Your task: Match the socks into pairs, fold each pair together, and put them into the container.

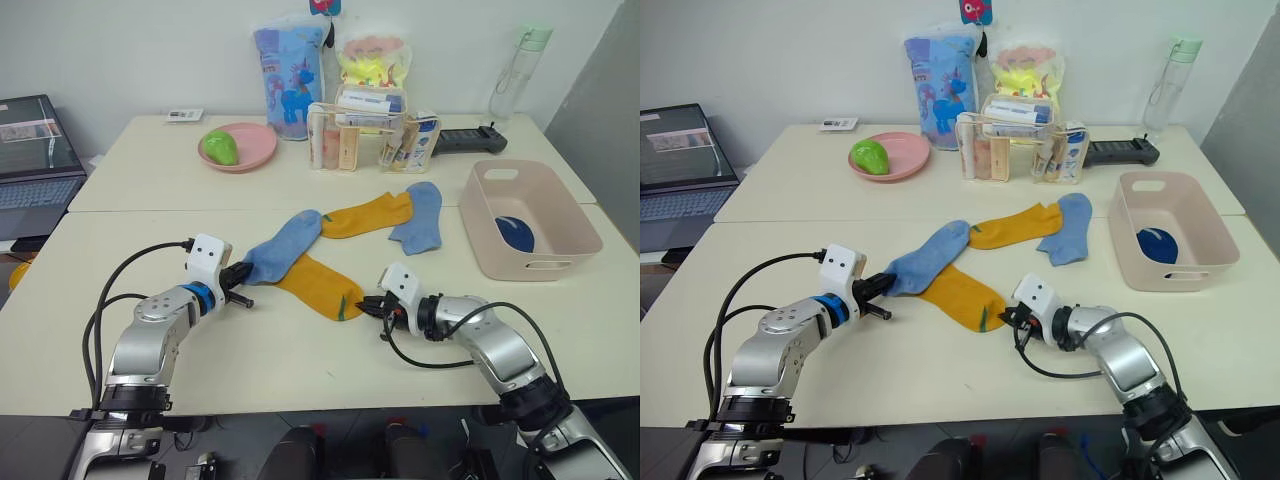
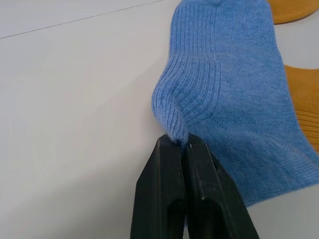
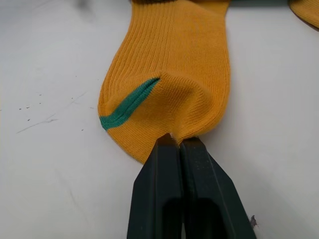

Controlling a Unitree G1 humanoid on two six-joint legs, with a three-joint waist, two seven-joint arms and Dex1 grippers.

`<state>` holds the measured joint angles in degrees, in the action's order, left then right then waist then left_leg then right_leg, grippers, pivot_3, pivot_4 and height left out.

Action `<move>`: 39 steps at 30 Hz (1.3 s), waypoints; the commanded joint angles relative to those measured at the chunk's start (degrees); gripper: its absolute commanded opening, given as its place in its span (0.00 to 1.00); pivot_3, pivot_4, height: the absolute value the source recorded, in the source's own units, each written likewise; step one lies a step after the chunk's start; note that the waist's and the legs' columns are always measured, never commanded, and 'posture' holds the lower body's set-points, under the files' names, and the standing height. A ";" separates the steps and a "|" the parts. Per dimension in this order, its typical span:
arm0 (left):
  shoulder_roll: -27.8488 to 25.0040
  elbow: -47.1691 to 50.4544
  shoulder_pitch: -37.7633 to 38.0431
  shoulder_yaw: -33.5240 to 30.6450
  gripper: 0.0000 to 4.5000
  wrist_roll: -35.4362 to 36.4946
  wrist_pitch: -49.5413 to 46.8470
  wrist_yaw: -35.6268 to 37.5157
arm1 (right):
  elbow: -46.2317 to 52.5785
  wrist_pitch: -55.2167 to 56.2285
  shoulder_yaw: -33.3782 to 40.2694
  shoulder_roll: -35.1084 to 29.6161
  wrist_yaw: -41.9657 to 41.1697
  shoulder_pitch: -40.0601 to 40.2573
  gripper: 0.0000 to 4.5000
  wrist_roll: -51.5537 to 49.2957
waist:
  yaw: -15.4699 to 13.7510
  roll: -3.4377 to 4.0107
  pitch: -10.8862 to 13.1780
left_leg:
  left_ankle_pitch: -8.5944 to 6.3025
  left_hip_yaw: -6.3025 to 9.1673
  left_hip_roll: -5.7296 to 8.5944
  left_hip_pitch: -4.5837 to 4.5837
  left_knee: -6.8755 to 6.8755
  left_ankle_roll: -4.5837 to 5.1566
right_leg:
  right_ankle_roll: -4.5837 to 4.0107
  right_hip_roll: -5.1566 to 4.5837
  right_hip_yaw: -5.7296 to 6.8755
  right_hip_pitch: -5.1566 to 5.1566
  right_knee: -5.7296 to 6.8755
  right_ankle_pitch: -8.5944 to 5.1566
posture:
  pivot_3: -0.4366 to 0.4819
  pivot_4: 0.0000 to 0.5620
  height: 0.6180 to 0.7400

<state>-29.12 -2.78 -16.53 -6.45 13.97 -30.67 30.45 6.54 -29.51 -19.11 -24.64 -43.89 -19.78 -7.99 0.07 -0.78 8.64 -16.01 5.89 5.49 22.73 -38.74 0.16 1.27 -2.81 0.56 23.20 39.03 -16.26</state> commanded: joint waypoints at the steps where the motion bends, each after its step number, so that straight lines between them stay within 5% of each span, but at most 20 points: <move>1: -2.37 -1.06 -1.51 -2.49 0.01 -1.08 2.96 -0.70 | 5.51 -2.59 3.74 -2.89 -1.71 1.79 0.00 -2.71 | -0.05 0.00 0.00 | 0.00 0.00 0.00 0.01 0.00 0.00 | 0.00 0.00 0.00 0.00 0.00 0.00 | 0.48 0.27 1.00; 8: -8.05 -19.74 -10.50 -0.04 0.01 -11.15 18.83 -5.43 | 9.39 -4.76 4.49 -8.85 -5.94 3.00 0.00 -4.50 | -0.09 -0.01 0.01 | 0.00 0.03 0.00 0.01 0.01 0.00 | 0.00 0.00 0.04 0.01 -0.01 0.00 | 0.48 0.27 1.00; 14: -7.10 -28.10 -15.01 0.32 0.01 -11.17 23.06 -3.45 | 8.19 -4.63 4.50 -9.52 -6.98 1.99 0.00 -4.31 | 0.02 -0.02 0.01 | 0.00 0.01 0.01 0.07 0.00 0.00 | 0.00 -0.01 0.03 0.04 -0.02 0.00 | 0.48 0.27 1.00; 22: -8.13 -27.48 -14.51 -4.65 0.51 -7.97 24.06 -4.61 | 7.70 -4.50 5.31 -9.70 -6.51 2.28 0.00 -4.32 | 0.03 -0.05 0.03 | 0.00 0.04 0.01 0.09 -0.01 0.00 | 0.00 -0.01 0.04 0.07 0.00 0.00 | 0.48 0.27 1.00; 29: -9.31 -17.33 -10.47 -10.12 0.99 -2.58 22.13 -1.47 | 7.88 -4.41 5.26 -9.45 -6.19 2.49 0.00 -4.38 | 0.04 -0.05 0.03 | 0.00 0.04 0.00 0.10 -0.01 0.00 | 0.00 -0.01 0.04 0.07 0.00 0.00 | 0.48 0.27 1.00; 35: -8.24 -0.29 -4.21 -8.28 0.99 6.88 12.47 7.30 | 7.99 -4.44 5.23 -9.68 -6.48 2.47 0.00 -4.60 | 0.02 -0.05 0.03 | 0.00 0.03 0.00 0.10 -0.02 0.00 | 0.00 -0.02 0.04 0.05 -0.02 0.00 | 0.48 0.27 1.00; 39: -5.72 6.29 -1.58 -0.85 0.99 5.33 9.75 8.47 | 8.23 -4.92 5.37 -9.70 -6.49 2.26 0.00 -4.97 | -0.05 -0.04 0.03 | 0.00 0.03 0.00 0.08 -0.02 0.00 | 0.00 -0.02 0.03 0.03 -0.01 0.00 | 0.48 0.27 1.00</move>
<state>-35.98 0.38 -18.25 -10.71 19.88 -20.78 38.37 13.20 -34.43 -14.84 -34.06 -50.06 -16.89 -12.19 0.02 -0.81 8.67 -16.01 5.92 5.50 22.80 -38.76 0.17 1.27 -2.83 0.59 23.21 39.02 -16.26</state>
